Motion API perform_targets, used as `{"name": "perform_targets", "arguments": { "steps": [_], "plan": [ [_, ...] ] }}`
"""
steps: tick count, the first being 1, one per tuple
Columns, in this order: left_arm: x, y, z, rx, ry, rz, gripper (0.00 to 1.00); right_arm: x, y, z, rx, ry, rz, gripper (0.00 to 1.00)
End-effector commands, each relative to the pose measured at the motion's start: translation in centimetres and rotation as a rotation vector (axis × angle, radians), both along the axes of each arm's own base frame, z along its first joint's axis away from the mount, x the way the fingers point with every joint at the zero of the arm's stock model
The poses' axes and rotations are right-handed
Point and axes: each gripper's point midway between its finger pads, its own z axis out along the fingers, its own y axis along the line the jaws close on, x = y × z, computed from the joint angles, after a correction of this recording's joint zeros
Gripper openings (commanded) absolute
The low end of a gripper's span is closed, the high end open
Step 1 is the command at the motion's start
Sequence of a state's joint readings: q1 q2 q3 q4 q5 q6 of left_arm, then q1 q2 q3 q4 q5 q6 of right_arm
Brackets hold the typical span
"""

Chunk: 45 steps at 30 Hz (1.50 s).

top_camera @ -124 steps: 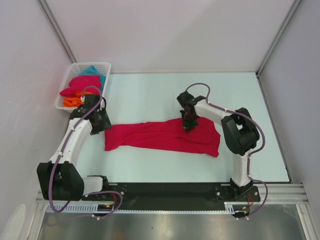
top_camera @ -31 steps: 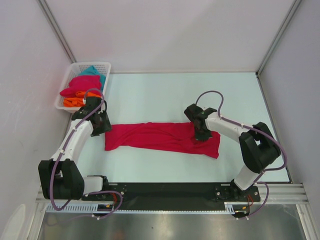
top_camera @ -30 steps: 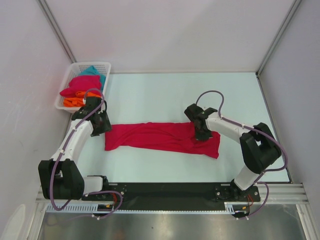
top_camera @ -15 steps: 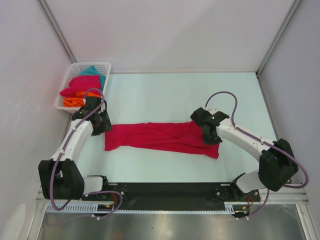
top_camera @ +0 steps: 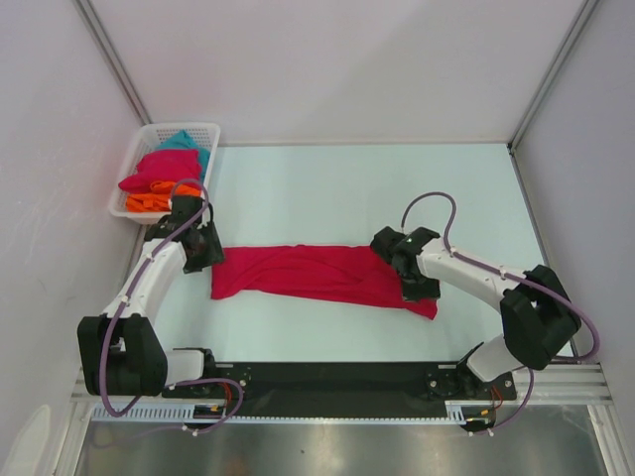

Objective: Fold and stack the t-shirts

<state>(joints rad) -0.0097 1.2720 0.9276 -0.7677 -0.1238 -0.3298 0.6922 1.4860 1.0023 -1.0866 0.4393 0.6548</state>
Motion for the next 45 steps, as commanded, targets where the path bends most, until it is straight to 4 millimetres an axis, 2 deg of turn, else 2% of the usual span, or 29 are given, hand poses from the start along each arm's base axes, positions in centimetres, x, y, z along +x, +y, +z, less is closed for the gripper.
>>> {"name": "perform_targets", "arguments": {
  "steps": [1, 4, 9, 19, 26, 34, 39, 45],
  "plan": [
    [0.6, 0.0, 0.4, -0.004, -0.033, -0.019, 0.57, 0.4, 0.8, 0.7, -0.012, -0.016, 0.002, 0.48],
    [0.7, -0.1, 0.4, -0.010, -0.035, -0.019, 0.57, 1.0, 1.6, 1.2, 0.004, -0.034, 0.015, 0.50],
    [0.8, -0.3, 0.5, -0.019, -0.038, -0.019, 0.57, 3.4, 3.4, 1.4, 0.024, -0.065, 0.038, 0.54],
    [0.7, 0.0, 0.5, -0.004, -0.030, -0.014, 0.57, 8.7, 7.8, -1.4, 0.036, -0.052, 0.118, 0.55],
    [1.0, 0.1, 0.4, -0.002, -0.023, -0.010, 0.57, 11.2, 9.5, -1.0, 0.054, -0.075, 0.141, 0.56],
    [1.4, 0.1, 0.1, -0.001, -0.014, -0.007, 0.57, 11.7, 10.0, -1.1, 0.072, -0.077, 0.144, 0.56],
    [1.5, 0.2, 0.2, 0.003, -0.012, -0.009, 0.57, 10.6, 10.0, -2.8, 0.080, -0.033, 0.141, 0.55],
    [1.6, 0.1, 0.2, -0.001, -0.014, -0.011, 0.57, 8.9, 11.2, -3.6, 0.102, -0.016, 0.151, 0.54]
  ]
}}
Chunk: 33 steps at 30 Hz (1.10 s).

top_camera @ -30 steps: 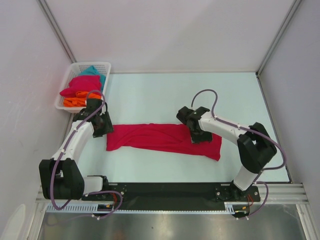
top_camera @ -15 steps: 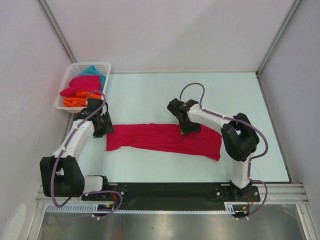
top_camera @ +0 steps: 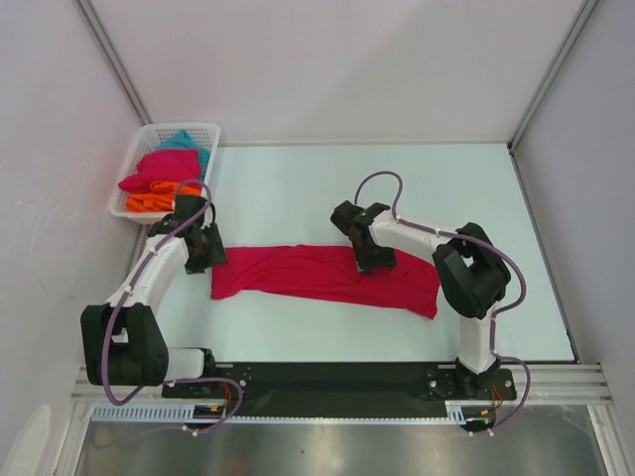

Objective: Fold and stack the t-shirts

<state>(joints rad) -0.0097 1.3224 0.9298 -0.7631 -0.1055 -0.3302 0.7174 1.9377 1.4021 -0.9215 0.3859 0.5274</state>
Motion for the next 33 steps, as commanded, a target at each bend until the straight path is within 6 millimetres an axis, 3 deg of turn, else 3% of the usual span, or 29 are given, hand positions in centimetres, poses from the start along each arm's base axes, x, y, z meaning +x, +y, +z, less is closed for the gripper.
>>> {"name": "perform_targets", "arguments": {
  "steps": [1, 12, 16, 28, 33],
  "plan": [
    [1.6, 0.4, 1.3, 0.014, -0.057, -0.002, 0.57, -1.4, 1.3, -0.4, 0.022, 0.006, 0.009, 0.54],
    [1.3, 0.3, 1.7, 0.012, -0.066, -0.007, 0.57, -8.2, 1.8, 0.2, -0.010, 0.032, 0.064, 0.51],
    [1.2, 0.3, 1.6, 0.011, -0.066, -0.007, 0.57, -9.7, 2.1, 0.4, -0.011, 0.028, 0.066, 0.50],
    [0.9, 0.4, 1.4, 0.015, -0.065, -0.007, 0.57, -10.6, 3.3, 0.9, -0.014, 0.023, 0.091, 0.49],
    [0.9, 0.4, 1.1, 0.006, -0.058, 0.026, 0.57, -9.4, 3.2, 1.3, -0.030, -0.007, 0.104, 0.50]
  ]
}}
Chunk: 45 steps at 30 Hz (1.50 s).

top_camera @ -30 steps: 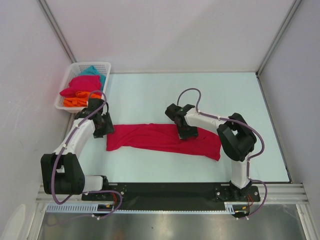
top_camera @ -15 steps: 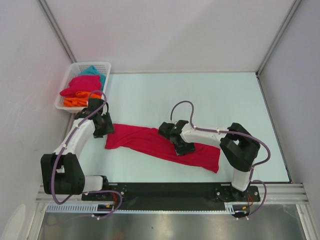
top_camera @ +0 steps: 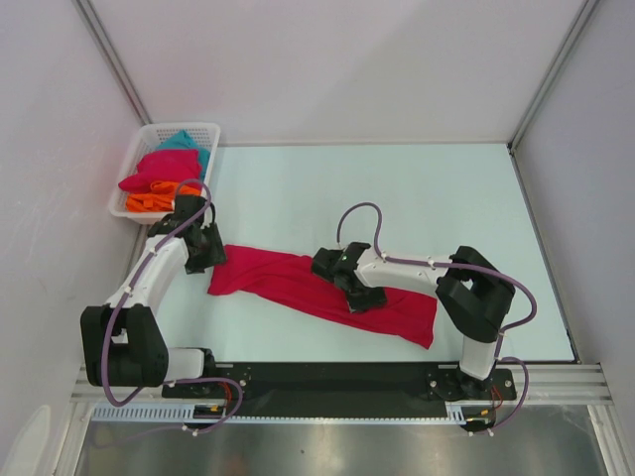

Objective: Fold and stack the t-shirts

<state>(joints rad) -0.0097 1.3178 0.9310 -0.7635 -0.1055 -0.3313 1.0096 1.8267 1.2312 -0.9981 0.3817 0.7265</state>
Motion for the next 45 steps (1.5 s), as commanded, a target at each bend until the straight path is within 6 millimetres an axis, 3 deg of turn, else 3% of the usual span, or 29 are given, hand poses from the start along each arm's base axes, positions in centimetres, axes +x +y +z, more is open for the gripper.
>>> {"name": "perform_targets", "arguments": {
  "steps": [1, 5, 10, 18, 19, 22, 28, 31, 38, 39, 41, 42, 45],
  "plan": [
    [0.9, 0.4, 0.9, 0.004, -0.053, 0.034, 0.57, 1.9, 0.3, 1.7, 0.003, -0.064, -0.003, 0.50],
    [1.6, -0.1, 1.4, -0.028, -0.062, 0.054, 0.57, 5.6, 0.8, 3.4, 0.048, -0.115, -0.031, 0.51],
    [1.8, 0.0, 2.2, -0.026, -0.071, 0.064, 0.57, 8.3, 0.4, 4.4, 0.065, -0.142, -0.042, 0.54],
    [2.5, 0.0, 3.2, -0.027, -0.082, 0.065, 0.57, 7.1, -3.6, 3.5, 0.095, -0.134, -0.143, 0.56],
    [2.5, -0.2, 3.1, -0.033, -0.080, 0.062, 0.57, 6.3, -4.8, 2.3, 0.089, -0.094, -0.167, 0.56],
    [2.6, -0.1, 3.3, -0.031, -0.084, 0.060, 0.57, 5.9, -6.1, 1.3, 0.106, -0.083, -0.210, 0.56],
    [2.6, -0.1, 3.1, -0.026, -0.080, 0.052, 0.57, 6.9, -6.4, -0.4, 0.128, -0.031, -0.225, 0.57],
    [2.7, 0.1, 3.2, -0.017, -0.082, 0.051, 0.57, 8.2, -6.1, -2.7, 0.161, 0.025, -0.243, 0.57],
    [3.3, 0.0, 3.4, -0.021, -0.082, 0.044, 0.57, 13.4, -6.9, -5.4, 0.172, 0.092, -0.281, 0.58],
    [3.4, -0.1, 3.4, -0.023, -0.081, 0.042, 0.57, 15.7, -7.2, -4.7, 0.190, 0.058, -0.297, 0.59],
    [3.8, 0.0, 3.4, -0.021, -0.081, 0.041, 0.57, 17.3, -7.9, -4.9, 0.181, 0.061, -0.304, 0.59],
    [3.9, 0.0, 3.4, -0.020, -0.080, 0.040, 0.57, 19.7, -8.3, -4.7, 0.196, 0.041, -0.332, 0.59],
    [4.4, -0.1, 3.0, -0.025, -0.063, 0.037, 0.57, 21.9, -9.2, -5.5, 0.185, 0.058, -0.351, 0.59]
  ]
}}
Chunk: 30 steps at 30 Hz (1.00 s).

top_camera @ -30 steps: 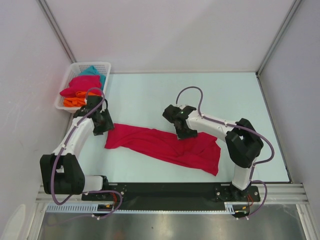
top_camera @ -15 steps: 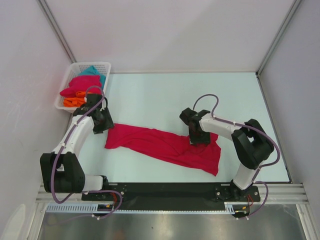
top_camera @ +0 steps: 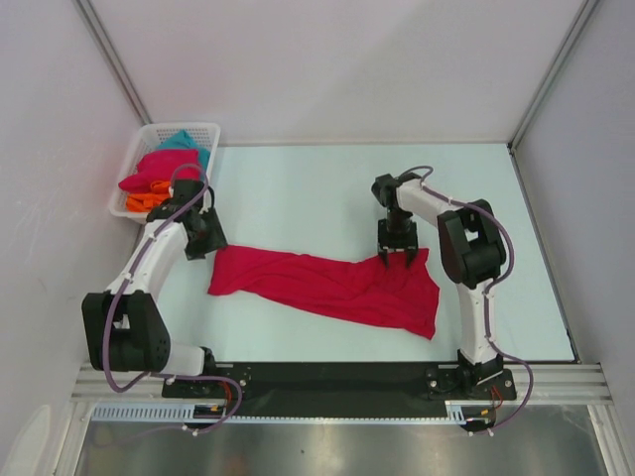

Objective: Fold and stack the t-shirts

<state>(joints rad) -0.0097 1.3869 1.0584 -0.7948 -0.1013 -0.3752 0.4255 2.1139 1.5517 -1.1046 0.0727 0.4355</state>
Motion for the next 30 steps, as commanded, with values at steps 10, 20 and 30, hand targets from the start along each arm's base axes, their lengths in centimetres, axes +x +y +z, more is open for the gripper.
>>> {"name": "perform_targets", "arguments": {
  "steps": [10, 20, 30],
  "plan": [
    [3.1, 0.1, 0.8, -0.003, -0.023, -0.013, 0.57, 18.9, -2.2, -1.2, 0.008, -0.334, -0.109, 0.58],
    [3.0, 0.1, 1.3, -0.001, -0.030, -0.019, 0.57, 22.9, -3.6, 3.5, 0.043, -0.458, -0.126, 0.59],
    [1.9, -0.1, 2.2, -0.009, -0.059, -0.014, 0.57, 19.2, -0.8, 11.7, 0.016, -0.587, -0.042, 0.60]
  ]
}}
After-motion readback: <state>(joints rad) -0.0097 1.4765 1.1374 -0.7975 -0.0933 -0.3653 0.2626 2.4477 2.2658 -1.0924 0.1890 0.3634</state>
